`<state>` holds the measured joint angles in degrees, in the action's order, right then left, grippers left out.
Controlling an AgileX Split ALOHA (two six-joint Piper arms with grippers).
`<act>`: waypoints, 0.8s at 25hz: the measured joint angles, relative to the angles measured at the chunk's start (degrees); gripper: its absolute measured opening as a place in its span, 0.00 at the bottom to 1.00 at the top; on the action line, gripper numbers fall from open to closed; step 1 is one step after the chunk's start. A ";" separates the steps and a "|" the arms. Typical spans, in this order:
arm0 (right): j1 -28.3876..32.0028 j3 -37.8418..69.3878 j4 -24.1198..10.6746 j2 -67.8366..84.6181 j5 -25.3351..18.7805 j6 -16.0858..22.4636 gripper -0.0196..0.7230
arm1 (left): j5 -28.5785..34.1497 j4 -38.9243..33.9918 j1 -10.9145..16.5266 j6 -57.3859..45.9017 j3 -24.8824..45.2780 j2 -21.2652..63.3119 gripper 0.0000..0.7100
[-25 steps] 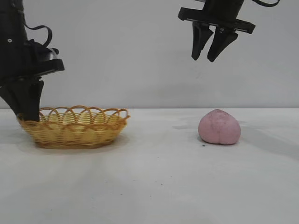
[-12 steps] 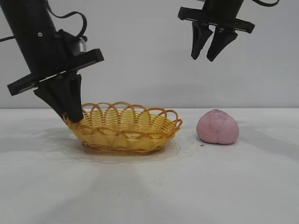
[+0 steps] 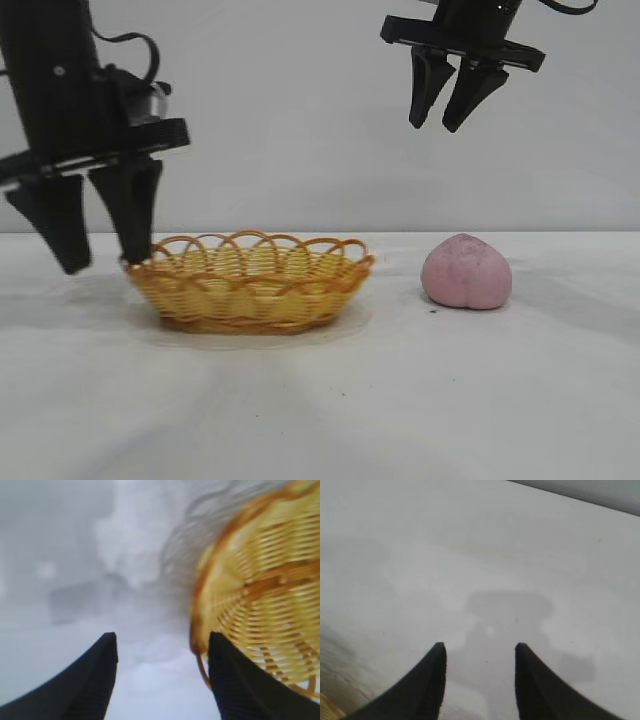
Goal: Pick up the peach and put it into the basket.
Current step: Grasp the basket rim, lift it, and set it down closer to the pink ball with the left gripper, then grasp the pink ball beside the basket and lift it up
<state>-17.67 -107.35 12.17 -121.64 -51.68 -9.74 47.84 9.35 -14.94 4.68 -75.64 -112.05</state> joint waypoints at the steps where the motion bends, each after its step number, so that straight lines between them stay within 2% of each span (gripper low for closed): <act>1: 0.00 0.00 0.00 0.00 0.00 0.00 0.43 | -0.24 -0.83 0.58 -0.49 0.00 1.07 0.50; 2: 0.00 0.00 0.00 0.00 -0.10 0.00 0.43 | -0.53 -1.25 1.63 -0.63 0.00 1.87 0.56; 7: 0.00 0.00 0.00 0.00 -0.10 0.00 0.43 | -0.79 -1.95 9.09 -0.95 0.00 3.07 0.54; 11: 0.00 0.00 0.00 0.00 -0.10 0.00 0.43 | -0.58 -4.23 13.74 -0.73 0.00 3.07 0.54; 16: 0.00 0.00 0.00 0.00 -0.10 0.00 0.43 | -0.24 -8.91 17.96 -2.29 0.00 3.29 0.54; 20: 0.00 0.00 0.00 0.00 -0.10 0.00 0.43 | -0.84 -10.07 18.81 -3.25 0.33 7.78 0.54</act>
<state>-17.67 -107.35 12.17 -121.64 -51.78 -9.74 47.00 -0.73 3.88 1.43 -75.31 -104.26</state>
